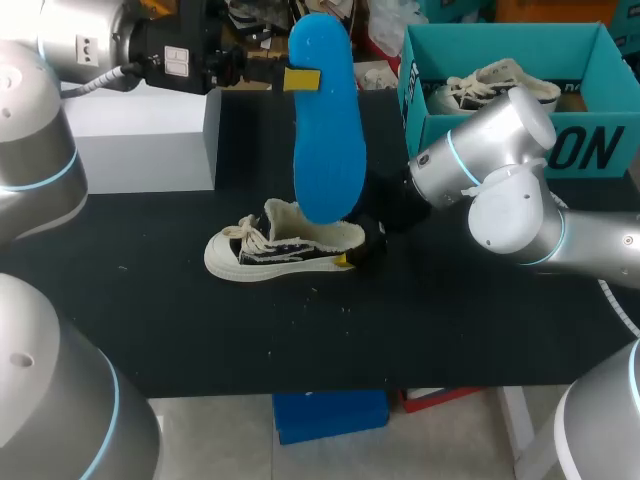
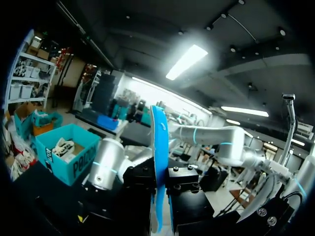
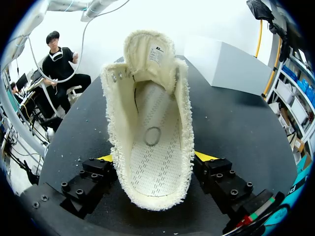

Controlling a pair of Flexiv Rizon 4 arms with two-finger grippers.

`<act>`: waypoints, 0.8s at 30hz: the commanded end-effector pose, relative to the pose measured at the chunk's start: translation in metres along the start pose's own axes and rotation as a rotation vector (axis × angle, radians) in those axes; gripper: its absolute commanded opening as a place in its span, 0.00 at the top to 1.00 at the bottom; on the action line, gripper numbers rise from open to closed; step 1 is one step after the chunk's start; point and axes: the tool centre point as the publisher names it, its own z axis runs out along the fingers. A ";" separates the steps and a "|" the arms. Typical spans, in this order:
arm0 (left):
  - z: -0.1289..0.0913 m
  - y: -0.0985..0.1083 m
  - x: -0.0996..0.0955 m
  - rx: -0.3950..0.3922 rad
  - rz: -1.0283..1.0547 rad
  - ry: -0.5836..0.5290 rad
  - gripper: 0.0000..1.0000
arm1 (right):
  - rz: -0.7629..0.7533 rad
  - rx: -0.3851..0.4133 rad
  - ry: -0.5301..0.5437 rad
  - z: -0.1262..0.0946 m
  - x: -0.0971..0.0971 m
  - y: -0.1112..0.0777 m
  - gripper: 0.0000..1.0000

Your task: Take the shoe out of the shoebox, open the shoe tongue, remove and reinsert the insole, then place the shoe into the shoebox

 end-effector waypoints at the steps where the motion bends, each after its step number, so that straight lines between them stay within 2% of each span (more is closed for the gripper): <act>1: 0.001 0.001 0.000 0.002 0.001 -0.004 1.00 | 0.020 0.089 0.005 -0.002 0.000 -0.004 0.00; 3: 0.001 0.001 0.000 0.002 0.001 -0.004 1.00 | 0.031 0.129 0.000 -0.008 0.002 -0.006 0.00; 5: 0.001 0.001 0.000 0.002 0.001 -0.004 1.00 | 0.019 0.295 0.021 -0.013 0.003 -0.008 0.00; 8: 0.001 0.001 0.000 0.002 0.001 -0.004 1.00 | 0.027 0.306 -0.006 -0.023 0.006 -0.009 0.00; 11: 0.001 0.001 0.000 0.002 0.001 -0.004 1.00 | 0.041 0.421 -0.011 -0.029 0.009 -0.011 0.00; 13: 0.001 0.001 0.000 0.002 0.001 -0.004 1.00 | 0.048 0.439 -0.031 -0.032 0.011 -0.011 0.00; 16: 0.001 0.001 0.000 0.002 0.001 -0.004 1.00 | 0.076 0.592 -0.079 -0.036 0.013 -0.011 0.00; 17: 0.001 0.001 0.000 0.002 0.001 -0.004 1.00 | 0.076 0.620 -0.085 -0.037 0.013 -0.011 0.00; 24: 0.001 0.001 0.000 0.002 0.001 -0.004 1.00 | 0.061 0.704 -0.114 -0.036 0.015 -0.004 0.00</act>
